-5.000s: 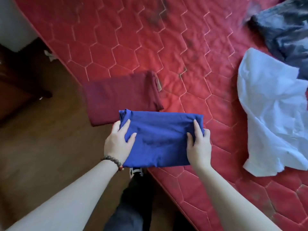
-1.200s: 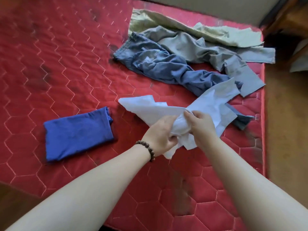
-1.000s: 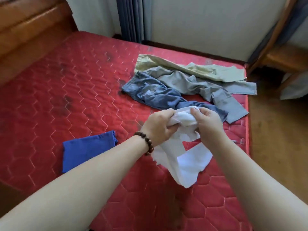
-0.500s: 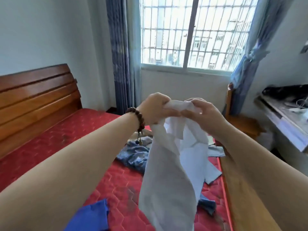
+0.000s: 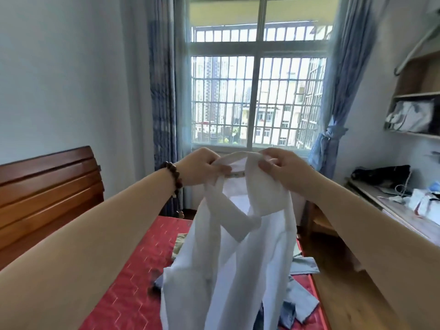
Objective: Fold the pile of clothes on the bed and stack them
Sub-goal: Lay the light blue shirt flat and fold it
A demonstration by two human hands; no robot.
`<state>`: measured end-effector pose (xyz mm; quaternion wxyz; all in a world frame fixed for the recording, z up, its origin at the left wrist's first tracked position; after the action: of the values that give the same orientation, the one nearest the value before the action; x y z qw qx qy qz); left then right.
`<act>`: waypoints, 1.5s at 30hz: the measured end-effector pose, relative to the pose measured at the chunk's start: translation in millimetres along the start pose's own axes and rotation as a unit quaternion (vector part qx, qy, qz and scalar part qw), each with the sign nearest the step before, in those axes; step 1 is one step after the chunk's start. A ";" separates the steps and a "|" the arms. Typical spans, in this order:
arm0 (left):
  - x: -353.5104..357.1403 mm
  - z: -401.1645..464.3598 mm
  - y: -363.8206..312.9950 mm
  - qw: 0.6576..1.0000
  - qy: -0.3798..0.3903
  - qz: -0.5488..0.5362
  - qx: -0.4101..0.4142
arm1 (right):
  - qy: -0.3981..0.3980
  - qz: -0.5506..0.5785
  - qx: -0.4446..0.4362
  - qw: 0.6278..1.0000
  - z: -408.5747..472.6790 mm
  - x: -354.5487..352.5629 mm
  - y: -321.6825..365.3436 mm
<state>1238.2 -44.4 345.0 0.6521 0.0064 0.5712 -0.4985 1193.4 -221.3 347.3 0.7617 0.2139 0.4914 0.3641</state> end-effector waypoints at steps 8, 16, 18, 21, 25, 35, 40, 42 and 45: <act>-12.2 18.5 -15.7 0.994 -0.053 -0.100 0.010 | -0.044 0.009 -0.026 0.999 12.9 -12.0 11.8; 27.8 22.1 18.7 0.989 0.023 -0.142 0.020 | -0.134 0.125 0.014 0.983 24.0 -43.4 7.1; 39.1 25.4 23.7 0.994 0.017 -0.101 0.024 | -0.133 0.157 0.015 0.979 21.4 -47.8 8.1; 42.0 28.0 24.2 0.995 -0.016 -0.097 0.027 | -0.140 0.101 0.002 0.985 21.8 -61.8 5.1; 18.7 34.4 19.9 0.990 -0.086 -0.106 0.019 | -0.165 -0.060 -0.026 0.984 17.8 -89.8 -1.5; -2.6 52.2 -11.1 0.990 -0.076 -0.118 -0.001 | -0.163 -0.035 0.041 0.985 4.4 -93.4 -59.8; -7.5 47.9 -16.6 0.993 -0.007 -0.112 -0.038 | -0.152 0.165 0.093 0.970 -0.3 -60.0 -95.3; -15.4 45.4 -16.3 0.989 -0.008 -0.140 -0.052 | -0.141 0.234 0.088 0.958 -3.3 -46.2 -97.0; -27.6 40.4 -15.8 0.981 -0.019 -0.180 -0.065 | -0.065 0.255 0.066 0.962 -9.3 -21.8 -90.4</act>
<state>1261.7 -58.0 388.6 0.5614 -0.1483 0.5815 -0.5698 1210.7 -296.5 294.4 0.6578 0.4053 0.3934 0.4982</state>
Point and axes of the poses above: each hand's wrist, its own z-axis towards the middle knuckle, its own x-axis out of the palm, y = z × x, the point moved 8 cm from there along z, towards the middle knuckle, and after that the axes turned 1 degree about y, right-handed, at the moved point
